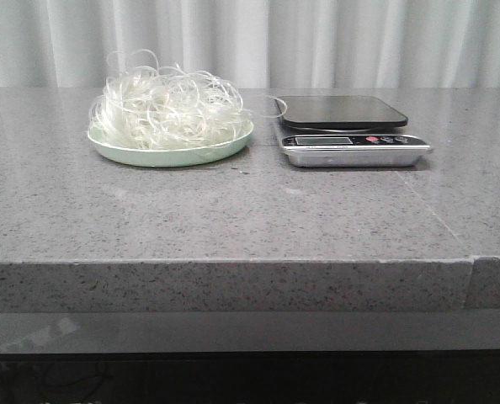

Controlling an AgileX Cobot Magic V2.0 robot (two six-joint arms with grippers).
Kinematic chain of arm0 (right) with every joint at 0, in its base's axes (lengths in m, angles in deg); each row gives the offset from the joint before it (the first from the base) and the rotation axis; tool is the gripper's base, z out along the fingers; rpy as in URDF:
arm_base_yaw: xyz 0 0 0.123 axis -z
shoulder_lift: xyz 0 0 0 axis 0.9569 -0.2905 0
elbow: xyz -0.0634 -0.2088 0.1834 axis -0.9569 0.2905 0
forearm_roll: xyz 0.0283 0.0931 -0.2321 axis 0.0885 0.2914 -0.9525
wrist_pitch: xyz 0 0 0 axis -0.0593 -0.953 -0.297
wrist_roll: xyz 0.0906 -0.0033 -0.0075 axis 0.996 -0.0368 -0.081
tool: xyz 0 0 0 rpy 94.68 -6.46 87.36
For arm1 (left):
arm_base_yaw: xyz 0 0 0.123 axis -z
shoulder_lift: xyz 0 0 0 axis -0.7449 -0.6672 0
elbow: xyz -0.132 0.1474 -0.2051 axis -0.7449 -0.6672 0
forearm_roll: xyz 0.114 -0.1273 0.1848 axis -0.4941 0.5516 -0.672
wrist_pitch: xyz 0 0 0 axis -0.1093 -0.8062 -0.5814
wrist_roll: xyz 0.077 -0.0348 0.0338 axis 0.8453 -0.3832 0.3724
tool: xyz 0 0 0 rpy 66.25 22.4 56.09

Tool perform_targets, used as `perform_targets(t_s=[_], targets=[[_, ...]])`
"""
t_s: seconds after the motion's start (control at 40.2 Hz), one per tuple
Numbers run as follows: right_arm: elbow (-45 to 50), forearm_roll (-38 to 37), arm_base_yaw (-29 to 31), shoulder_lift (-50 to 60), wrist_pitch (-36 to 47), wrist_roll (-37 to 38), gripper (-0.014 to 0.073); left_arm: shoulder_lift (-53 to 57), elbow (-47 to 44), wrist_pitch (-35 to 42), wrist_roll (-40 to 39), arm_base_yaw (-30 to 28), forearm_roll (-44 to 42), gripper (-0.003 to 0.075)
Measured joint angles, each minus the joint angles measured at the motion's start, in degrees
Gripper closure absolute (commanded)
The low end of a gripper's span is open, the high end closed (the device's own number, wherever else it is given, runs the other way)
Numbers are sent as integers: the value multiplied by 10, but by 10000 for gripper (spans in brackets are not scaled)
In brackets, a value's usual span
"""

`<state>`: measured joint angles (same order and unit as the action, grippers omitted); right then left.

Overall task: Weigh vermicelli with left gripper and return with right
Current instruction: 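Move the left gripper toward the vermicelli on the green plate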

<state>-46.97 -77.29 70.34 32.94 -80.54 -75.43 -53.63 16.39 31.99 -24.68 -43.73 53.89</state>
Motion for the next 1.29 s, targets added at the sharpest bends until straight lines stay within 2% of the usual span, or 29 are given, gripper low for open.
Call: perform_targets(t_s=[0.149,0.323,0.547,0.672,0.921,1.294], targets=[[-98,0,0,0,-76,0,433,0,56,-36,0,0,0,565],[-214,0,0,-42,-159,0,433,-11,197,-114,0,0,0,565],[-354,0,0,-167,-268,0,433,-118,375,-252,0,0,0,565],[-417,0,0,-239,-342,0,433,-185,441,-317,0,0,0,565],[-437,0,0,-335,-406,0,433,-262,446,-368,0,0,0,565],[-437,0,0,-405,-442,0,433,-300,403,-373,0,0,0,565]])
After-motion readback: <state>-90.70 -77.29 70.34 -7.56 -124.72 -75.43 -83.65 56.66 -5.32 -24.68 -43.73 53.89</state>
